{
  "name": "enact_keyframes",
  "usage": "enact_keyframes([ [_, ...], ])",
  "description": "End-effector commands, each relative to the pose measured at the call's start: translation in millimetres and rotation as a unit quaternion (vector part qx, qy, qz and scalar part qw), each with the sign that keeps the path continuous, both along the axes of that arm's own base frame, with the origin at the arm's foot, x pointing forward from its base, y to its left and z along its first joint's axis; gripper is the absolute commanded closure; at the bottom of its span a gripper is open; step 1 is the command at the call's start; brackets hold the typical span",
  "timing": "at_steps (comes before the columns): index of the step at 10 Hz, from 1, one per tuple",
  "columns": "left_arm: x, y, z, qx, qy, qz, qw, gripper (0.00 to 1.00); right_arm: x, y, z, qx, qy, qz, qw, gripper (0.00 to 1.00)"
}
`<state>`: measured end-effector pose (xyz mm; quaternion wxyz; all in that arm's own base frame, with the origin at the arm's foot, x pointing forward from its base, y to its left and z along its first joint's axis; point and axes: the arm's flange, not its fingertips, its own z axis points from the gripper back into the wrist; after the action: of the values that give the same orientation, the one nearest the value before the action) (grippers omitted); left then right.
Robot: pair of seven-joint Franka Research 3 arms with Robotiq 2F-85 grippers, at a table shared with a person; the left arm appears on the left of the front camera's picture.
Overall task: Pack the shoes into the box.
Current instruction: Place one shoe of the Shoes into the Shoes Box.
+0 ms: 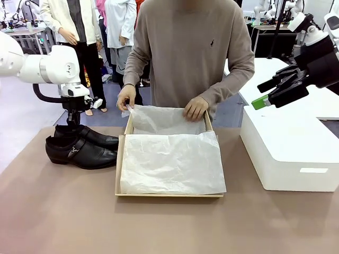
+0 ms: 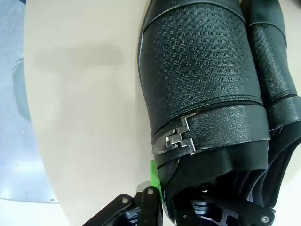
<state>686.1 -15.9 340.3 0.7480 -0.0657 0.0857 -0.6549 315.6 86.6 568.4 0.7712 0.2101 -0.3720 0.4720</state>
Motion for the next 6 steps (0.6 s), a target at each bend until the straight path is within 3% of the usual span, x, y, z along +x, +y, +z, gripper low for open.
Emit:
enact_keyframes([
  [1, 3.7, 2.4, 3.8, 0.003, 0.002, -0.012, 1.000, 1.00, 3.3, -0.1, -0.3, 0.008, -0.008, 0.013, 1.000, 0.00],
  [4, 3.0, 3.4, 7.2, 0.012, -0.007, -0.010, 1.000, 1.00, 3.3, -0.1, -0.3, 0.008, -0.008, 0.013, 1.000, 0.00],
  [5, 3.3, 6.1, 14.2, 0.002, -0.043, -0.009, 0.999, 1.00, 3.3, -0.1, -0.3, 0.008, -0.008, 0.013, 1.000, 0.00],
  [6, 4.6, 9.2, 23.2, 0.012, -0.053, -0.008, 0.998, 1.00, 3.3, -0.1, -0.3, 0.008, -0.008, 0.013, 1.000, 0.00],
])
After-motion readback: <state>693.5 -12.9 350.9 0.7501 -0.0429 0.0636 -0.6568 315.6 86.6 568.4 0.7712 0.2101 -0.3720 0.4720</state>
